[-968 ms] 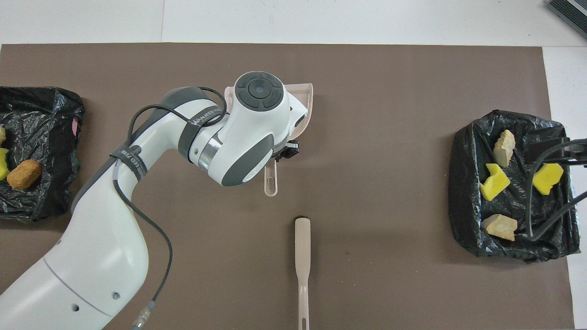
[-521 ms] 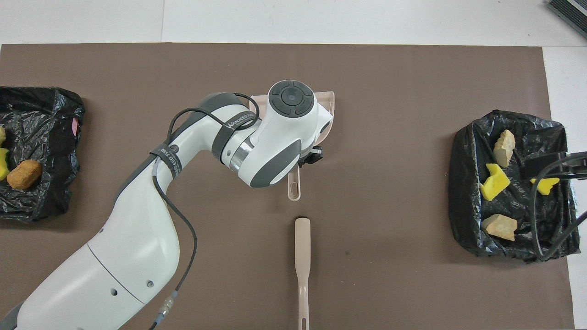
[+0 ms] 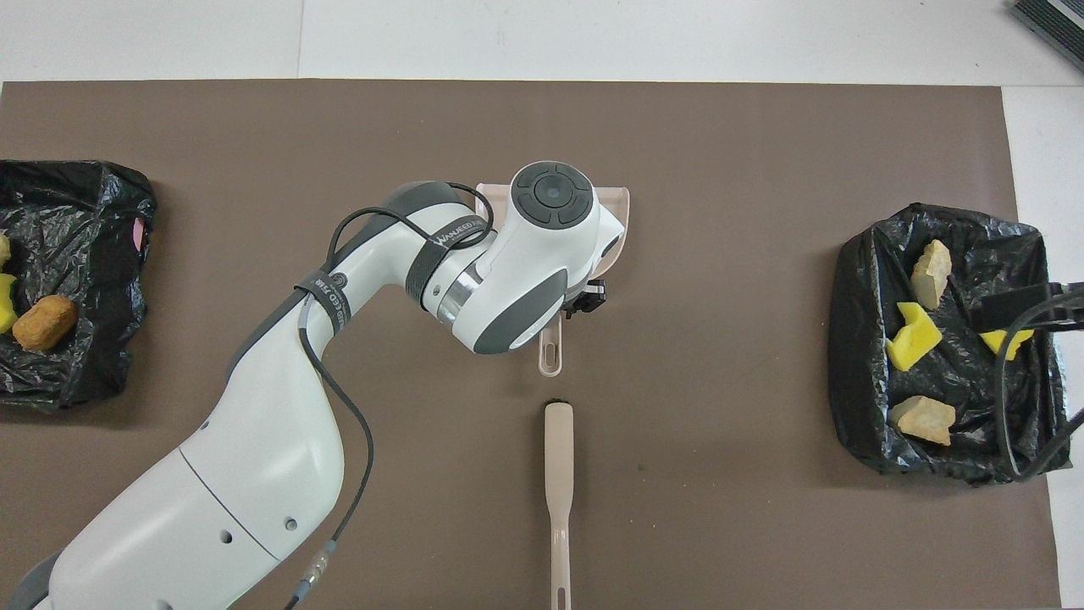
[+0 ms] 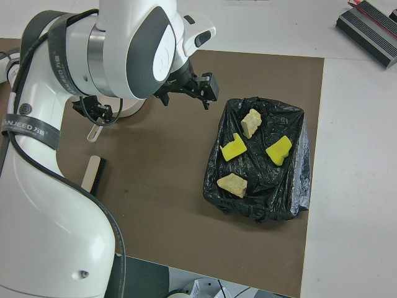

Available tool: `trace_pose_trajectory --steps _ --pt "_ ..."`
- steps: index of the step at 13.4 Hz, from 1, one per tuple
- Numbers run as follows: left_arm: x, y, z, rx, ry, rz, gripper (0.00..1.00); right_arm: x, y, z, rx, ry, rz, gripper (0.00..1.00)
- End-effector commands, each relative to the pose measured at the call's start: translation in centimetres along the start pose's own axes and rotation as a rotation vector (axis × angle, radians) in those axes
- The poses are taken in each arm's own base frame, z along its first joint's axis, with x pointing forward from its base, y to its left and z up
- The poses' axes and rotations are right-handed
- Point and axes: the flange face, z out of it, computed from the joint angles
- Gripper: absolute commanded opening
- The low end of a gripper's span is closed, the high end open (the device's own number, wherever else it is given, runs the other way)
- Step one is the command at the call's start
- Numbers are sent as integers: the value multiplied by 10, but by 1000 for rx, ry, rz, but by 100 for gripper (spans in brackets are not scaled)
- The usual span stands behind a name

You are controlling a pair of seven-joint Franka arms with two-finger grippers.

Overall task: Sweep and dump trash in bin
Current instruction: 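Bring the empty dustpan back and set it on the mat with the left gripper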

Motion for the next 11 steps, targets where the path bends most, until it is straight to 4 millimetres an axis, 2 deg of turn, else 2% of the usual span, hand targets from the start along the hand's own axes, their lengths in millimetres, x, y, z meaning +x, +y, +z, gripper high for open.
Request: trace_pose_trajectory --steps 1,3,6,9,10,11 --pt "-2 1 -1 14 2 -9 100 -3 1 -3 17 18 -21 100" --pt "-3 -1 -12 14 21 -8 100 -3 1 -3 17 16 -21 100" --pt "-13 -15 -58 16 72 -13 100 -3 -1 -3 17 16 -24 100" --pt "-22 -50 -97 65 101 -48 100 -3 0 -3 17 16 -22 100" --pt "-25 -60 -100 95 89 -59 100 -3 -1 -3 17 16 -24 100" --pt "-22 -79 -109 128 92 -91 100 -3 0 -3 17 16 -22 100"
